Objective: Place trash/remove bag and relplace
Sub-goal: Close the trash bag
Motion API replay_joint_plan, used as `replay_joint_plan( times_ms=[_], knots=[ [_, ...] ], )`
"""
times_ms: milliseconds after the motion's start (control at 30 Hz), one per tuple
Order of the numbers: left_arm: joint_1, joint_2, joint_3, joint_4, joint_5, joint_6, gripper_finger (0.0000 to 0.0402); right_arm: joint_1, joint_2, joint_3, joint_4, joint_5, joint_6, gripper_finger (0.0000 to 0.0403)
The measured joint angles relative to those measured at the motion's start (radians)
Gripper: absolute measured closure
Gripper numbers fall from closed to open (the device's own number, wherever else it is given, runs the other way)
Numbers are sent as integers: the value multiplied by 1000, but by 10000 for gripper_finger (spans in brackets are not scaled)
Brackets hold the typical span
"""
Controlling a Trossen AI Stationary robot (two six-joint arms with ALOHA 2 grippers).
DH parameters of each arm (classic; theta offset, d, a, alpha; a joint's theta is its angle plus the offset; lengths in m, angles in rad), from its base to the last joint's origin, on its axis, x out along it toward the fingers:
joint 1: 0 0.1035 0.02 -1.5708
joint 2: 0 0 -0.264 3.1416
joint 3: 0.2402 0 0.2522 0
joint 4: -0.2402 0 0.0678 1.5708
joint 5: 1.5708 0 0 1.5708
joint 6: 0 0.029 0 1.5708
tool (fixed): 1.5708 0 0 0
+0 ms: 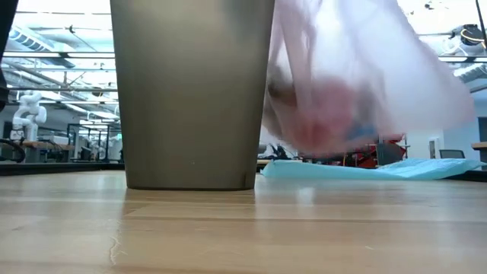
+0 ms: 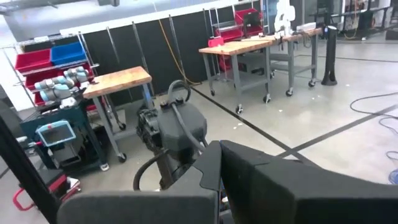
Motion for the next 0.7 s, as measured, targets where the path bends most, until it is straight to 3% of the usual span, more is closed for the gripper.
replay_joint_plan(
  times_ms=[333, 700],
  knots=[
    [0, -33, 1, 130, 158, 15, 372, 0, 0, 1, -18, 1, -8, 402],
    [0, -37, 1, 140, 183, 13, 324, -1, 1, 1, -94, -7, 20, 388]
  ],
)
